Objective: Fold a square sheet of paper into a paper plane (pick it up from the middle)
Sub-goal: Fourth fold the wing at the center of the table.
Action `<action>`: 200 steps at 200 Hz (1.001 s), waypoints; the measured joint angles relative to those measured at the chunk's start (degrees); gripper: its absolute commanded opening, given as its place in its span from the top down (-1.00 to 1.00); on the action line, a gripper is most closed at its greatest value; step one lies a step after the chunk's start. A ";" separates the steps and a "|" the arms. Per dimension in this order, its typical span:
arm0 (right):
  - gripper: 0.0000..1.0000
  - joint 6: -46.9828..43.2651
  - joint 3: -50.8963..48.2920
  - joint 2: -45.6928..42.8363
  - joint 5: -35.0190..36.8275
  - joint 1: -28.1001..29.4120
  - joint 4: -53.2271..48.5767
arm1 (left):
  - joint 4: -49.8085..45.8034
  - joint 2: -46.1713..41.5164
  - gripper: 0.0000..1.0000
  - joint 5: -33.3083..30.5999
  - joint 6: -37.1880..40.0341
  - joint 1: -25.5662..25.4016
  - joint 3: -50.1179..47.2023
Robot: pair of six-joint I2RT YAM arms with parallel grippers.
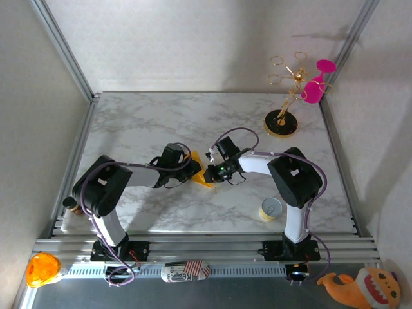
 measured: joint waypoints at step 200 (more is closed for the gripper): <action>0.81 -1.66 -1.42 -1.11 2.91 0.87 0.76 | -6.29 2.82 0.80 -2.97 4.44 0.66 3.39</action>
